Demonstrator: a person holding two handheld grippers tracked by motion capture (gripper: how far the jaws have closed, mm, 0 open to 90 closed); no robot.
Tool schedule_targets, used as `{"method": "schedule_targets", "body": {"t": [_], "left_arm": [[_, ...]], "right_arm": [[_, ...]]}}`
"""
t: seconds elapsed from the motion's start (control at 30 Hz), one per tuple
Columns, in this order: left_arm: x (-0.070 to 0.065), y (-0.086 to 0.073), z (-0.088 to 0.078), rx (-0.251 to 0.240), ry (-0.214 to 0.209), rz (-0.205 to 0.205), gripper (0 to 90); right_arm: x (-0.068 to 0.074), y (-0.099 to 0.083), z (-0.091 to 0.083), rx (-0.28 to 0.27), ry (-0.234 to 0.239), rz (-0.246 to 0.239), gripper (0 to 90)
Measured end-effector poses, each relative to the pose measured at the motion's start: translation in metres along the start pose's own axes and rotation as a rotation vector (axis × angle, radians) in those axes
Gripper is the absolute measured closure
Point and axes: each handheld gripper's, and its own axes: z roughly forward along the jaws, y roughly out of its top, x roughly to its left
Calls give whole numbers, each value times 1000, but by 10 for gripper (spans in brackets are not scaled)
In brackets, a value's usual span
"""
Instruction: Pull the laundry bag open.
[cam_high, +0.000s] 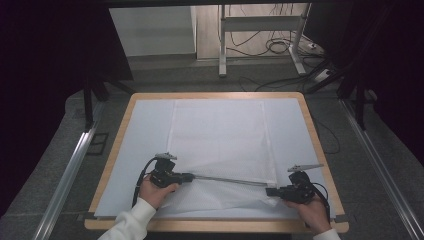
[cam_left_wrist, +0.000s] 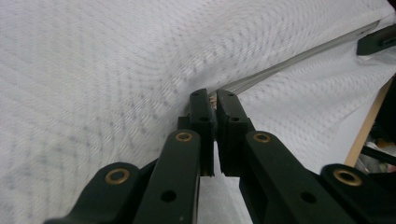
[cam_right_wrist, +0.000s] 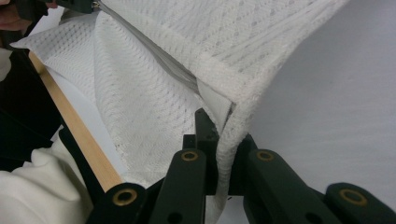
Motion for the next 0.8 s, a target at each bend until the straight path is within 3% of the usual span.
{"method": "schedule_targets", "body": {"t": [0.8], "left_arm": [[19,-12,-25,-18,32,-31,875]], "right_arm": [[0,0,0,1,-6,1,873]]}}
